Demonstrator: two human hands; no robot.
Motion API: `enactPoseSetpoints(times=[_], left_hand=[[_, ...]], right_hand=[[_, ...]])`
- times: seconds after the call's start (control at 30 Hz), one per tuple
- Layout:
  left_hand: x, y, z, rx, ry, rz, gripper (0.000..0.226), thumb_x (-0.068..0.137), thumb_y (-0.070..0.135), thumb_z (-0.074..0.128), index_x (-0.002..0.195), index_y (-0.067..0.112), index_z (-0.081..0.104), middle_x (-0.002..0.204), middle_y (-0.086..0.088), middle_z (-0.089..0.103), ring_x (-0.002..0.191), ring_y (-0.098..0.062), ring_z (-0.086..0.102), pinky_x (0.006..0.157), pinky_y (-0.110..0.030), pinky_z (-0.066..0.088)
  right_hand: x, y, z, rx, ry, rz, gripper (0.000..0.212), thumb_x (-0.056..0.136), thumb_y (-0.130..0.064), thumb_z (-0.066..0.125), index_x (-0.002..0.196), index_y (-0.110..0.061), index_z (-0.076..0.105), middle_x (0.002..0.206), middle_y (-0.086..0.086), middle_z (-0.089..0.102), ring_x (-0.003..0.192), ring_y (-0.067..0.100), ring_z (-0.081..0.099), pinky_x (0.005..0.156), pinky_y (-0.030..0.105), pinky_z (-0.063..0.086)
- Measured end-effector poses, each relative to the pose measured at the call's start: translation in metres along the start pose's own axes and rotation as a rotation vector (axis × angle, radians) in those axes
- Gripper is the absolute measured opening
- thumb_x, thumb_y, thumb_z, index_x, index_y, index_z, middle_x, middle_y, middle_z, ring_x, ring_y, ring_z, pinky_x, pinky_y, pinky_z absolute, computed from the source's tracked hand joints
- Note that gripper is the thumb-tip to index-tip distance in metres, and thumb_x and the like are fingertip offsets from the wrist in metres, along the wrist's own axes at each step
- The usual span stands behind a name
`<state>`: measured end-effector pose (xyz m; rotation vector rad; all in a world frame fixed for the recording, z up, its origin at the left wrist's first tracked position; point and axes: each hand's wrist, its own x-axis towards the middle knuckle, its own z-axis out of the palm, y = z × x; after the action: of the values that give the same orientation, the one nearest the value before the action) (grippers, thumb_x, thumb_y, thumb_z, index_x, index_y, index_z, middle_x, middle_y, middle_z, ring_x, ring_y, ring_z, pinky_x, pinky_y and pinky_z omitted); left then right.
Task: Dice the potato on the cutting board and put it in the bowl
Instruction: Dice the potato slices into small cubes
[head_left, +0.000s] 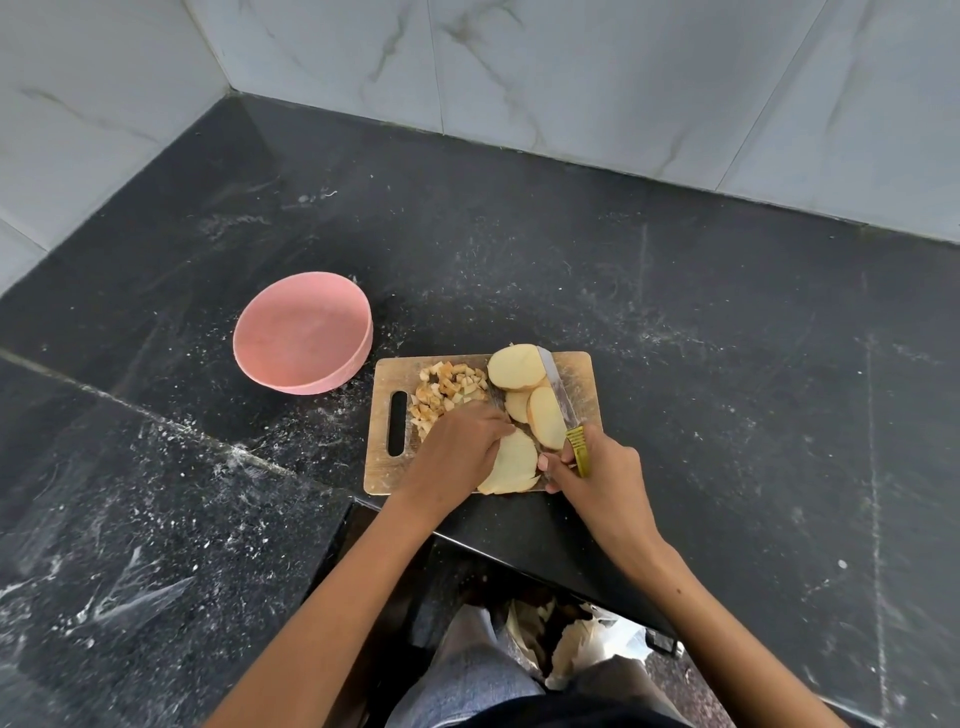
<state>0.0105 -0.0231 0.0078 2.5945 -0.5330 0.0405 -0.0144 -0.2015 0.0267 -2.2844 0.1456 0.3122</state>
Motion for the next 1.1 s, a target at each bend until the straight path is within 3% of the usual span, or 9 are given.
enactPoseSetpoints(times=[0.13,0.23,0.3,0.37,0.5,0.6,0.77,0.97,1.1], left_hand=[[-0.009,0.002,-0.007,-0.024,-0.057,0.032,0.029,0.085,0.013,0.065,0.112,0.004,0.071,0.119,-0.008,0.066,0.109,-0.022,0.06,0.093,-0.033,0.046],[-0.013,0.001,-0.01,-0.01,-0.198,0.004,0.061,0.081,0.045,0.07,0.13,0.01,0.06,0.138,-0.001,0.053,0.128,-0.016,0.043,0.108,-0.032,0.035],[-0.012,0.0,-0.008,0.04,-0.251,0.003,0.07,0.08,0.05,0.072,0.136,0.012,0.054,0.143,-0.001,0.048,0.133,-0.015,0.038,0.109,-0.029,0.029],[-0.012,0.001,-0.005,0.033,-0.228,0.002,0.065,0.081,0.045,0.072,0.134,0.011,0.056,0.14,-0.003,0.051,0.13,-0.017,0.04,0.107,-0.029,0.031],[-0.013,0.0,-0.001,-0.025,-0.052,0.017,0.029,0.089,0.024,0.068,0.114,0.009,0.07,0.116,-0.005,0.065,0.11,-0.02,0.055,0.095,-0.032,0.044],[-0.013,-0.003,0.0,-0.019,-0.056,0.005,0.032,0.087,0.029,0.07,0.115,0.014,0.071,0.121,-0.003,0.065,0.113,-0.019,0.055,0.095,-0.026,0.037],[-0.018,0.005,0.0,0.084,0.048,0.039,0.013,0.081,0.023,0.076,0.093,0.017,0.076,0.106,-0.001,0.066,0.103,-0.019,0.057,0.081,-0.031,0.05],[-0.033,0.003,0.005,0.159,0.111,0.034,0.009,0.079,0.025,0.077,0.081,0.018,0.074,0.101,0.002,0.061,0.101,-0.017,0.052,0.085,-0.028,0.04],[-0.043,0.005,0.004,0.113,0.107,0.02,0.007,0.076,0.026,0.079,0.078,0.021,0.075,0.101,0.004,0.062,0.101,-0.015,0.051,0.086,-0.026,0.034]], right_hand=[[0.001,0.003,0.002,0.014,0.003,0.003,0.024,0.084,-0.028,0.071,0.078,-0.022,0.049,0.076,-0.002,0.067,0.071,0.014,0.066,0.066,0.045,0.056],[0.001,0.005,0.003,0.046,0.012,0.0,0.025,0.083,-0.027,0.071,0.076,-0.023,0.048,0.074,-0.002,0.067,0.07,0.015,0.067,0.067,0.045,0.056],[-0.001,0.005,0.002,0.052,0.025,-0.017,0.021,0.084,-0.027,0.071,0.079,-0.02,0.052,0.075,-0.003,0.068,0.07,0.013,0.066,0.067,0.045,0.055],[-0.002,0.006,0.0,0.06,0.055,-0.042,0.017,0.085,-0.028,0.069,0.085,-0.015,0.057,0.08,-0.004,0.068,0.073,0.013,0.065,0.068,0.044,0.055],[0.0,0.007,-0.002,0.041,0.089,-0.069,0.02,0.085,-0.029,0.069,0.092,-0.013,0.059,0.086,-0.004,0.067,0.077,0.012,0.063,0.067,0.043,0.055],[0.0,0.008,-0.002,0.005,0.089,-0.061,0.019,0.085,-0.027,0.07,0.086,-0.016,0.055,0.082,-0.006,0.066,0.074,0.011,0.062,0.066,0.041,0.054],[-0.002,0.007,0.002,-0.067,0.091,-0.083,0.025,0.084,-0.022,0.071,0.078,-0.019,0.047,0.078,-0.009,0.064,0.071,0.01,0.062,0.066,0.04,0.054],[-0.004,0.006,0.005,-0.296,0.034,-0.281,0.023,0.087,-0.027,0.066,0.09,-0.015,0.047,0.084,0.002,0.068,0.075,0.026,0.061,0.058,0.035,0.043],[-0.003,0.009,0.006,-0.317,0.014,-0.318,0.022,0.085,-0.031,0.068,0.087,-0.019,0.05,0.089,-0.005,0.069,0.076,0.018,0.062,0.061,0.035,0.048]])
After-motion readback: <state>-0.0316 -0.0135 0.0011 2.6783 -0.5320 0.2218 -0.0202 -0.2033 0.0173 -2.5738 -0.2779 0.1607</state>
